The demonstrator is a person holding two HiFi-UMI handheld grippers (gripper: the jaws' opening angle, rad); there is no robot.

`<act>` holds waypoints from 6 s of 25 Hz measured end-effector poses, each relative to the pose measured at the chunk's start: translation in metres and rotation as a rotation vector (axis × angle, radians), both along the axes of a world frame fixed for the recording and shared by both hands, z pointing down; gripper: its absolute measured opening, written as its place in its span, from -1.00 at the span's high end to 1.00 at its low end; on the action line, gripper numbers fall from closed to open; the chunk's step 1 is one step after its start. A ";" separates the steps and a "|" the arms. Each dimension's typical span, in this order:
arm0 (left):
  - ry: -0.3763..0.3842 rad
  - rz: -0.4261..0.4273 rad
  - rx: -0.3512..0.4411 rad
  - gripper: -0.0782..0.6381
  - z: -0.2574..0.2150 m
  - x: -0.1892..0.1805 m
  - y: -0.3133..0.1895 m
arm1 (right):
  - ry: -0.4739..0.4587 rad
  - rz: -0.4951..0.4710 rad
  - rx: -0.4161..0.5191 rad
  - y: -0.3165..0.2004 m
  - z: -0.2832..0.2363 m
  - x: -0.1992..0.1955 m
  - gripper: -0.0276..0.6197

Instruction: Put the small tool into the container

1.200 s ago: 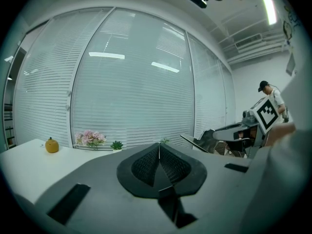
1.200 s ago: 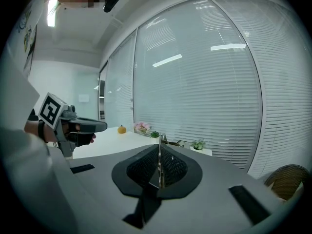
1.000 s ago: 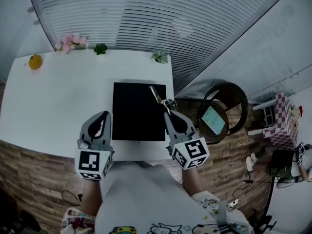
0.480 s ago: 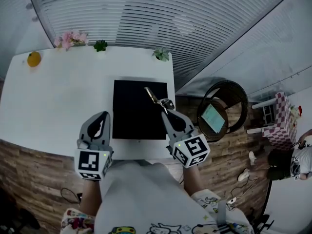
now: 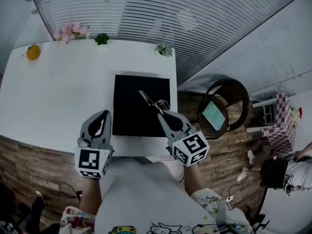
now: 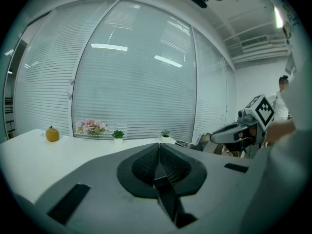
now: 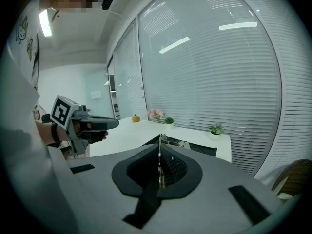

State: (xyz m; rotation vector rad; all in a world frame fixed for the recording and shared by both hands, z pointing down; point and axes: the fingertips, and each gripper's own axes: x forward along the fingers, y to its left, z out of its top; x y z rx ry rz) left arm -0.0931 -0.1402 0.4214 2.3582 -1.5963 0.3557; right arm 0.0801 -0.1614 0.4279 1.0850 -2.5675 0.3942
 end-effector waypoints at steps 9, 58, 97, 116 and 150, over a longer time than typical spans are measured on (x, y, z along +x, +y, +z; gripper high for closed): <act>0.015 0.000 0.003 0.76 0.007 0.005 0.003 | 0.016 -0.099 -0.079 0.008 0.021 -0.012 0.89; 0.024 0.055 -0.103 0.76 0.055 0.006 0.007 | 0.161 -0.554 -0.507 0.037 0.117 -0.065 0.89; 0.004 0.045 -0.110 0.76 0.063 0.002 0.014 | 0.225 -0.490 -0.588 0.022 0.142 -0.057 0.87; 0.001 0.038 -0.116 0.76 0.067 -0.001 0.016 | 0.308 -0.470 -0.557 0.021 0.155 -0.061 0.63; -0.009 0.029 -0.037 0.76 0.038 -0.005 0.011 | 0.254 -0.395 -0.335 0.006 0.091 -0.051 0.43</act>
